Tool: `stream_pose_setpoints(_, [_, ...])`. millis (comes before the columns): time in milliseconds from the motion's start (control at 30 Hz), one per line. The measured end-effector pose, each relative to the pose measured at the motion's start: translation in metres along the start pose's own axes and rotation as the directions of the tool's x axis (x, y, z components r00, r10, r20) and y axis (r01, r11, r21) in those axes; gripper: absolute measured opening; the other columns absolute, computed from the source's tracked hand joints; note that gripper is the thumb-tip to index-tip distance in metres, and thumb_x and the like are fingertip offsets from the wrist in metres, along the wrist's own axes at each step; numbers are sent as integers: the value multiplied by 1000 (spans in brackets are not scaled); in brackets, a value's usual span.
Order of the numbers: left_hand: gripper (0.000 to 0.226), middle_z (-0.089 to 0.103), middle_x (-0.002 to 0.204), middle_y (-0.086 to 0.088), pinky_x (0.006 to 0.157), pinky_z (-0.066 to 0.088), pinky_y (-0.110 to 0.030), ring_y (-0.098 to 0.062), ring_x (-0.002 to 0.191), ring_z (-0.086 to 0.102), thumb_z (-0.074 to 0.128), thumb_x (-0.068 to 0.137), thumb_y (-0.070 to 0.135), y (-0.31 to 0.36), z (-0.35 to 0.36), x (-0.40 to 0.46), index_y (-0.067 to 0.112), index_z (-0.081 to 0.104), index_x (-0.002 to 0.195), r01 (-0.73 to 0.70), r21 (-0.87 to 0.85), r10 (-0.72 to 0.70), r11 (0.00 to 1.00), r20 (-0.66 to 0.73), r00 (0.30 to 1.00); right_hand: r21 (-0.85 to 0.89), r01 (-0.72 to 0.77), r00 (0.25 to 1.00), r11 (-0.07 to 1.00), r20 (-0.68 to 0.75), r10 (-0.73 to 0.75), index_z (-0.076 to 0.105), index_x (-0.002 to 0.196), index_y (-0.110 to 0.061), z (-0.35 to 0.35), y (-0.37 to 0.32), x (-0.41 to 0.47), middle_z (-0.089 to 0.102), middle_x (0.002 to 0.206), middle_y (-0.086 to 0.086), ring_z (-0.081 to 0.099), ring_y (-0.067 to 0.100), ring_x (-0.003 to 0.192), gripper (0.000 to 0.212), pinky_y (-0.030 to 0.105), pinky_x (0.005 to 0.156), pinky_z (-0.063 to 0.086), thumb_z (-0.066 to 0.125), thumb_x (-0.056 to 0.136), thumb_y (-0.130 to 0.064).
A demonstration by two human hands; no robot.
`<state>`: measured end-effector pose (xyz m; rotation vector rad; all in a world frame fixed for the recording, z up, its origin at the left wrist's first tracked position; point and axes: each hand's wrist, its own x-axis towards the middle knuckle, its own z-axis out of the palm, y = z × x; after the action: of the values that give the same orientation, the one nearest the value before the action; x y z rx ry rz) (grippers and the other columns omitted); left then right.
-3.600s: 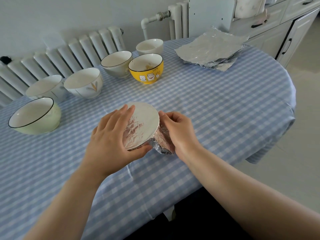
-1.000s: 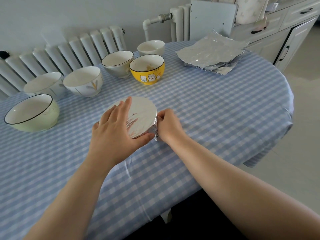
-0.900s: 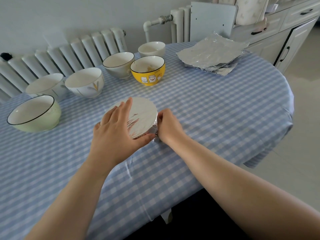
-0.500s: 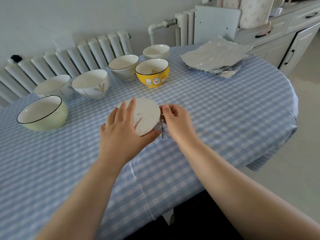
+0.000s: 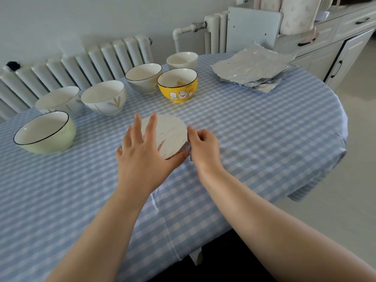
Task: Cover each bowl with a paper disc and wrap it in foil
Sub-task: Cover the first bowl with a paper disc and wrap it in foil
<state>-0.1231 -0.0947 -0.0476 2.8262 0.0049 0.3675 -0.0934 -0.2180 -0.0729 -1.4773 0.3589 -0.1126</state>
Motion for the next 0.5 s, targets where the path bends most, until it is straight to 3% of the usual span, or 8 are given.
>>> stream_pose_setpoints(233, [118,4,165,-7,108,30,-60,-33,148,17,46,62,89,-3,2,0,29,9,156,-20,-22,19,1000,-27,999,-68,10,1000,998,-13,-11,50,79,-18,2,3,3,55,77,-3,53,13,72,30,30,68,45,49,101,-37])
stream_pose_setpoints(400, [117,5,164,-5,108,31,-59,-31,147,17,53,62,84,-3,3,0,29,11,156,-31,-30,30,999,-42,999,2,5,999,1000,-50,-5,60,103,-19,4,6,2,60,93,-9,56,3,81,10,15,67,42,52,101,-24])
stream_pose_setpoints(500, [116,5,164,-4,107,31,-59,-31,147,16,58,64,81,-4,2,1,29,11,156,-37,-28,36,999,-41,999,21,0,999,1000,-46,0,60,111,-24,6,8,3,61,100,-10,58,5,88,15,24,79,51,51,101,-16])
